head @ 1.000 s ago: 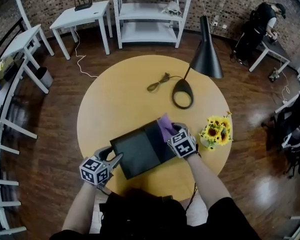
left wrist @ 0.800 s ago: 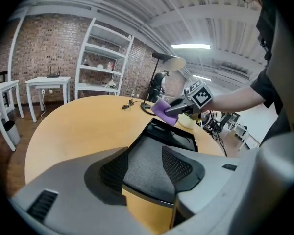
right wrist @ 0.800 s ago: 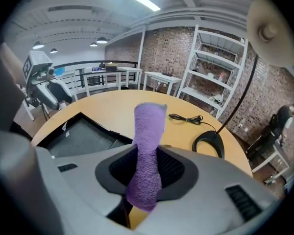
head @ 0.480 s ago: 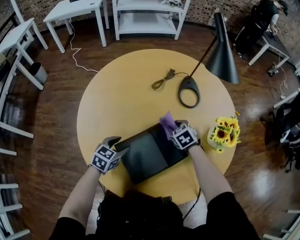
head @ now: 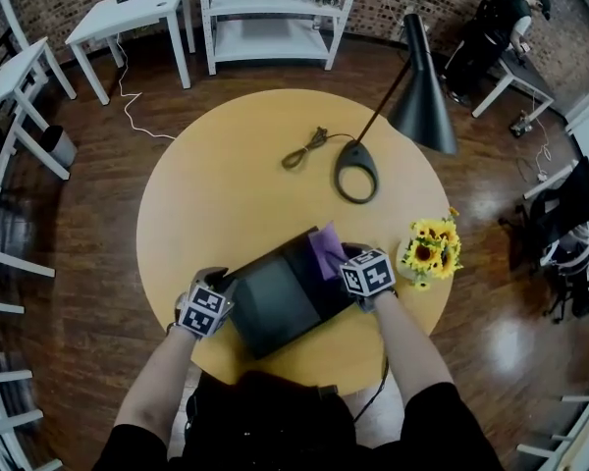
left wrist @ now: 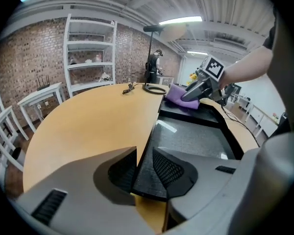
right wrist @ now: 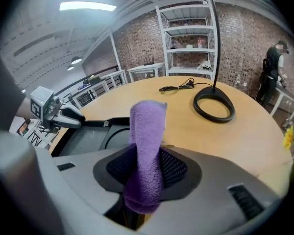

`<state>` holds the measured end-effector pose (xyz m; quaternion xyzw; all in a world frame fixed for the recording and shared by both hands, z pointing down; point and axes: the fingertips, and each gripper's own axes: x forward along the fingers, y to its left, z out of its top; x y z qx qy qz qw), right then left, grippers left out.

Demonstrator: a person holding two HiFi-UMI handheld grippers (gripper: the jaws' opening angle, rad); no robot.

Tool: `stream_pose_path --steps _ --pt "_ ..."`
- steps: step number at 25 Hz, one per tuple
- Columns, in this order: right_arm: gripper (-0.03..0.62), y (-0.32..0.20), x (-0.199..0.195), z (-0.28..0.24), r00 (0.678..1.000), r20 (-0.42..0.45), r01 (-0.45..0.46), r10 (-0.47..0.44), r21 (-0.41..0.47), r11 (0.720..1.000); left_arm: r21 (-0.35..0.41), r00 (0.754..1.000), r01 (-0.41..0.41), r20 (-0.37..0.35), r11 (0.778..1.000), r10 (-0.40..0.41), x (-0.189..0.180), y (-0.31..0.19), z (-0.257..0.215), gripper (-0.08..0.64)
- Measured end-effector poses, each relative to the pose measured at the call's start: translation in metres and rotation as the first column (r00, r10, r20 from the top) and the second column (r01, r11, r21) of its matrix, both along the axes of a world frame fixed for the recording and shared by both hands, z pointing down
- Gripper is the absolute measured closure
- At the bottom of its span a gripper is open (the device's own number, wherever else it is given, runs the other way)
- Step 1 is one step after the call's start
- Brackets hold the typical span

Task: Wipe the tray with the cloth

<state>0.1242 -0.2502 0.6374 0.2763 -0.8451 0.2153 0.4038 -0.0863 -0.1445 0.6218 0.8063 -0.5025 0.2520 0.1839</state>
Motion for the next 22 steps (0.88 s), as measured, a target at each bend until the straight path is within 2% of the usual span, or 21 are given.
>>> stream_pose_path --steps 2,4,10,17,19,22 --pt "0.449 0.011 0.011 0.0 1.0 -0.002 0.009 -0.009 -0.005 1.0 -0.012 0.998 0.003 0.068 1.0 -0.002 -0.001 -0.001 0.004 0.494" --pt "0.449 0.023 0.022 0.001 1.0 -0.005 0.006 -0.006 -0.013 1.0 -0.027 0.995 0.007 0.102 1.0 -0.004 -0.001 -0.001 0.008 0.494" --pt "0.449 0.052 0.053 0.001 0.999 -0.029 -0.023 0.022 -0.011 1.0 -0.068 0.997 0.015 0.078 0.998 -0.01 -0.006 -0.002 0.011 0.505" --pt "0.449 0.067 0.068 0.001 0.994 -0.092 -0.061 0.066 0.06 0.996 -0.091 0.997 0.011 0.08 0.996 -0.004 -0.007 -0.003 0.016 0.508" --pt "0.449 0.068 0.071 0.0 0.989 -0.096 -0.111 0.116 0.056 0.992 -0.092 0.996 0.008 0.085 0.996 0.0 -0.006 -0.003 0.014 0.508" --pt "0.449 0.068 0.074 -0.001 0.966 -0.025 -0.258 0.259 0.015 0.966 -0.089 0.998 0.008 0.061 0.996 -0.003 -0.004 -0.004 0.008 0.508"
